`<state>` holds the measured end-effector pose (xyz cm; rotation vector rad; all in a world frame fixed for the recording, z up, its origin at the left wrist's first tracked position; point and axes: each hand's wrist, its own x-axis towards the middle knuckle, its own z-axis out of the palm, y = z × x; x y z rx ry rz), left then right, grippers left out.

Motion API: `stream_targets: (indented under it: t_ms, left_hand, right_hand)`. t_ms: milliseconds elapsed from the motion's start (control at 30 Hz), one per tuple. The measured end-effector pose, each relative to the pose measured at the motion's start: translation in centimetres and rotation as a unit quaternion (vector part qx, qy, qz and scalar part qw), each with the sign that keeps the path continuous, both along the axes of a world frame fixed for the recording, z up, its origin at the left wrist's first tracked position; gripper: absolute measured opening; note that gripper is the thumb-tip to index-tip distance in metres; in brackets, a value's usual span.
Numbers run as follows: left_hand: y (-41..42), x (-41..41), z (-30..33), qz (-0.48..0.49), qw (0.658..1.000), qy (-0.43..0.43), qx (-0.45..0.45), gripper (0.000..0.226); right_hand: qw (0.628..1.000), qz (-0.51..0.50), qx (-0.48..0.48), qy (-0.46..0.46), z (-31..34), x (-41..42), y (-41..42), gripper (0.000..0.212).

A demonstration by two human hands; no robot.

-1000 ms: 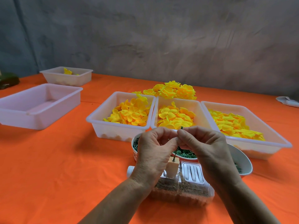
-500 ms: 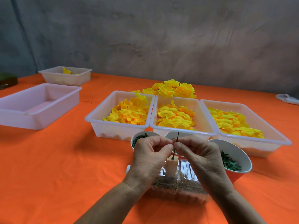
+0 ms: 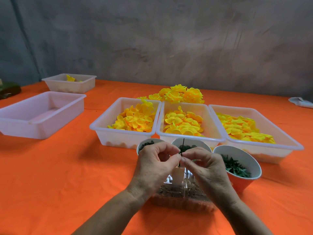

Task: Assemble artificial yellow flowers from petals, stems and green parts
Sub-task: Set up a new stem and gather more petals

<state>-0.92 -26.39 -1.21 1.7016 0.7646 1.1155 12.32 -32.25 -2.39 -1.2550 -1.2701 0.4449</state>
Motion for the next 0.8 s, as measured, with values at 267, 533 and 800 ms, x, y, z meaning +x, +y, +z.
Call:
stream_targets:
  t_ms: [267,533,800]
  left_hand:
    - [0.4,0.3,0.1,-0.007,1.0,0.019,-0.001,0.019]
    - [0.9,0.3,0.6,-0.005,0.997,0.038,0.072,0.018]
    - [1.6,0.3,0.2,-0.031,0.993,0.054,0.104,0.013]
  right_hand:
    - [0.999,0.016,-0.019,0.031,0.2,0.3,-0.1,0.008]
    - [1.0,-0.012,-0.01,-0.024,0.0,0.2,0.0,0.018]
    - [0.995,-0.042,0.02,-0.087,-0.4,0.1,0.0,0.014]
